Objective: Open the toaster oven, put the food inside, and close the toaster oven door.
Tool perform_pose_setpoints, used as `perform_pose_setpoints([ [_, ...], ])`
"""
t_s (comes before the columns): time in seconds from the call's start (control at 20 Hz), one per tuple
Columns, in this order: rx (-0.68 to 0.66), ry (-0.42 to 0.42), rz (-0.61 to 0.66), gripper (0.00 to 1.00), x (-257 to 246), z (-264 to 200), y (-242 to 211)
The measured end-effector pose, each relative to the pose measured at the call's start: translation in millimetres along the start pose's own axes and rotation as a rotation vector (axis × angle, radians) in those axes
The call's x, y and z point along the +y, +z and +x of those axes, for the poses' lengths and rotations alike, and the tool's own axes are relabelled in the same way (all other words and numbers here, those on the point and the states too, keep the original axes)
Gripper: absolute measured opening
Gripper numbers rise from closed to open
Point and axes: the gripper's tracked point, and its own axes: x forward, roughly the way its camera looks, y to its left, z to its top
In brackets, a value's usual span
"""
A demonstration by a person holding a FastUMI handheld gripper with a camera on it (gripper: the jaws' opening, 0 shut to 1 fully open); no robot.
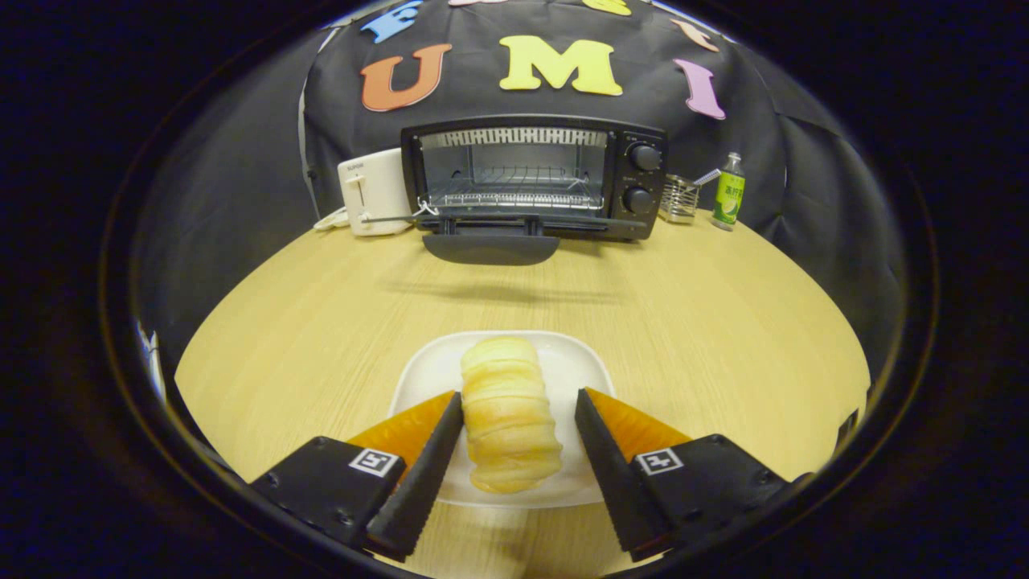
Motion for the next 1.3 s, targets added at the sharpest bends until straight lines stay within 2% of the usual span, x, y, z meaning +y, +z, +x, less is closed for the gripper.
perform_pose_setpoints([
  [0.05,0.0,-0.004,-0.003,0.76,1,-4,3],
  [0.2,0.001,0.021,0.014,0.69,3,-6,1],
  [0.45,-0.11,0.077,0.03,0.61,9,-28,44],
  [0.7,-0.218,0.242,0.064,0.61,40,-37,99],
  [0.85,-0.284,0.237,0.115,0.61,35,-22,133],
  [1.0,-0.339,0.284,0.231,0.61,40,0,163],
  [1.3,-0.255,0.299,0.435,0.61,39,62,194],
])
